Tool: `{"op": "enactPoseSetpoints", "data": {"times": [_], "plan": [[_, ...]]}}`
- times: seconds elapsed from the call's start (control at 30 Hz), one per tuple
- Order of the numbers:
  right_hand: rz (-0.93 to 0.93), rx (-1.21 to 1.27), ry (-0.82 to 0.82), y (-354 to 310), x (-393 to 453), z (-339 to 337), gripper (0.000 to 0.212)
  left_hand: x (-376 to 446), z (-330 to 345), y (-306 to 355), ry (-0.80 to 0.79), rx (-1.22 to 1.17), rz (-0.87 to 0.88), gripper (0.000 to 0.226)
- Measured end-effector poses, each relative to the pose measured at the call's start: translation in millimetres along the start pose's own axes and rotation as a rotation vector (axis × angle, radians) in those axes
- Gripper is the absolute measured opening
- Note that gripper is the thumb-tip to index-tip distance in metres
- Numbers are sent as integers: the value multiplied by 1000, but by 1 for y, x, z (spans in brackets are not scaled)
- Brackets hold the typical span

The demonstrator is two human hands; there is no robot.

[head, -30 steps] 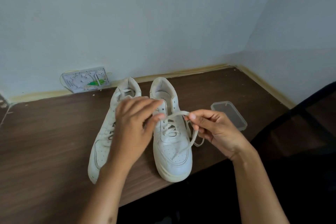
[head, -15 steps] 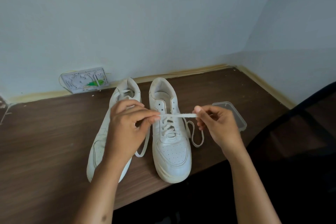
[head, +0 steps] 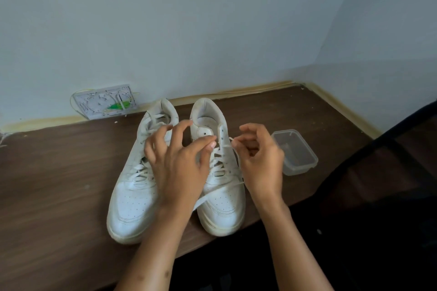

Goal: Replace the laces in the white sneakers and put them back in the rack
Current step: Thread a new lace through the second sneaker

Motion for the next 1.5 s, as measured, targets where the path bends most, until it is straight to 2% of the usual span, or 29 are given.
{"op": "enactPoseSetpoints", "data": {"times": [0.17,0.33,0.77,0.93,1.03,1.13,1.33,1.5], "plan": [[-78,-22,-31,-7,-6,7,33,-3,7,3,2,51,-55,10],[-95,-45,-15,-10,-8,10,35,-2,16,-1,-16,-26,-127,14],[20,99,-5,-9,-10,18,38,-2,22,-3,-38,-77,-61,17],[36,81,2,-6,-10,17,34,3,20,1,37,-88,1,10],[37,86,36,-5,-6,13,25,6,19,3,67,-150,36,8],[41,101,59,-3,-3,9,20,6,21,2,26,-227,-8,13],[61,45,-56,3,-5,18,17,15,18,-14,-49,-489,-140,28],[68,4,99,9,4,5,16,20,8,-18,-106,-555,-110,26]]}}
Point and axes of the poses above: each hand's wrist, its own x-axis towards the middle knuckle, its own z-axis out of the palm, y = z × x, the point moved 7 cm from there along x, towards the middle knuckle, and after that the axes turned 14 degrees about y, right-handed, at the moved point
